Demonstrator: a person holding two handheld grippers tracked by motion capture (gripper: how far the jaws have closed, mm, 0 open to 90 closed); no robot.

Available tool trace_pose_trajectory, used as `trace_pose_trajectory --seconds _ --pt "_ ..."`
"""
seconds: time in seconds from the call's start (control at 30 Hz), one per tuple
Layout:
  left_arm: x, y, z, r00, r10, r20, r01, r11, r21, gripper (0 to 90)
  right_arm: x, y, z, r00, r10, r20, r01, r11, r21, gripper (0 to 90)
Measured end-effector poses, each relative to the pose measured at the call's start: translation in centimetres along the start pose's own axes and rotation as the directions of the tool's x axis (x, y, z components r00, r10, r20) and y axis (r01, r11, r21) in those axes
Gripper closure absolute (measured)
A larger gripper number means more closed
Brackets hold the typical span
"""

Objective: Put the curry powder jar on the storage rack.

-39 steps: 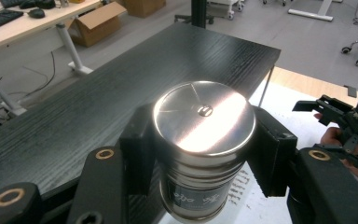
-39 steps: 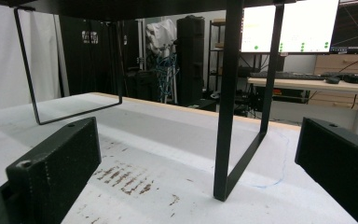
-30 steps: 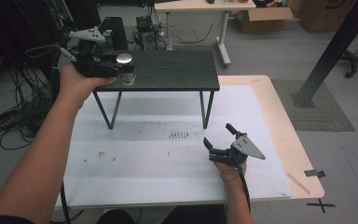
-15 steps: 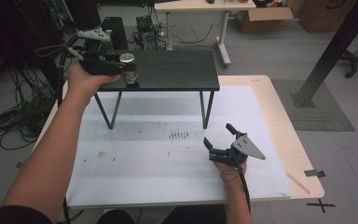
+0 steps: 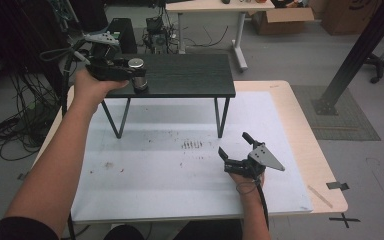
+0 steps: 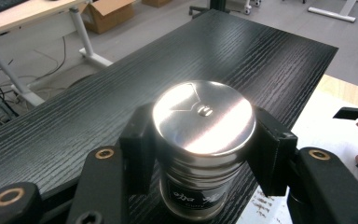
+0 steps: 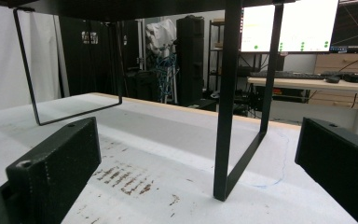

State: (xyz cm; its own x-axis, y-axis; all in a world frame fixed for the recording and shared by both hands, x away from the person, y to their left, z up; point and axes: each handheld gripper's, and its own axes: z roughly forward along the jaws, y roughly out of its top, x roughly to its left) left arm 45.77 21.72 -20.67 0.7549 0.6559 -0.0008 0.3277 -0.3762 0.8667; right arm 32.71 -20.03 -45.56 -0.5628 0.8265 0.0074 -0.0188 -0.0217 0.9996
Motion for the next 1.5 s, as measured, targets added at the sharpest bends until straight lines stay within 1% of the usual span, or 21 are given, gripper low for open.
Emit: trace_pose_trajectory --seconds 0.1,0.47,0.53,0.57,0.63,0.7,0.87,1.0,1.23,1.4,1.5 --pt "0.0 -0.1 0.2 1.0 0.002 0.001 -0.002 1.0 0.004 49.1 0.0 0.0 0.0 1.0 0.001 0.0 -0.001 1.0 0.0 0.0" --pt "0.2 -0.2 0.2 0.9999 -0.011 0.006 0.011 0.9999 -0.005 48.9 0.0 0.0 0.0 1.0 0.001 0.0 -0.001 1.0 0.0 0.0" --pt "0.2 -0.3 0.2 0.9999 -0.014 0.007 0.014 0.9999 -0.009 48.8 0.0 0.0 0.0 1.0 0.001 0.0 -0.001 1.0 -0.001 0.0" --pt "0.3 -0.4 0.2 0.9997 -0.022 0.008 0.022 0.9996 -0.015 48.6 0.0 0.0 0.0 1.0 0.0 -0.001 0.0 1.0 0.0 0.0" --pt "0.3 -0.4 0.1 0.9996 -0.028 0.007 0.028 0.9994 -0.019 47.0 0.0 0.0 0.0 1.0 0.0 0.0 0.0 1.0 0.0 0.0" --pt "0.3 -0.4 0.1 0.9993 -0.037 0.009 0.037 0.999 -0.022 42.8 0.0 0.0 0.0 1.0 0.0 0.0 0.0 1.0 0.0 0.0" --pt "0.3 -0.4 -0.2 0.9992 -0.04 0.001 0.04 0.9987 -0.031 36.9 0.0 0.0 0.0 1.0 -0.001 0.0 0.001 1.0 0.0 0.0" --pt "0.3 -0.5 -0.4 0.999 -0.044 0.002 0.044 0.9984 -0.034 34.6 0.0 0.0 0.0 1.0 -0.003 0.0 0.003 1.0 0.0 0.0" --pt "0.2 -0.8 -1.0 0.999 -0.043 0.009 0.044 0.9968 -0.066 33.0 0.0 0.0 0.0 1.0 -0.004 0.0 0.004 1.0 0.0 0.0" --pt "0.2 -0.9 -1.4 0.9992 -0.04 0.002 0.04 0.9963 -0.076 29.0 0.0 0.0 0.0 1.0 -0.004 0.0 0.004 1.0 0.0 0.0" --pt "0.3 -1.0 -1.9 0.9993 -0.037 -0.008 0.036 0.9953 -0.09 27.1 0.0 0.0 0.0 1.0 -0.005 0.0 0.005 1.0 0.002 0.0"
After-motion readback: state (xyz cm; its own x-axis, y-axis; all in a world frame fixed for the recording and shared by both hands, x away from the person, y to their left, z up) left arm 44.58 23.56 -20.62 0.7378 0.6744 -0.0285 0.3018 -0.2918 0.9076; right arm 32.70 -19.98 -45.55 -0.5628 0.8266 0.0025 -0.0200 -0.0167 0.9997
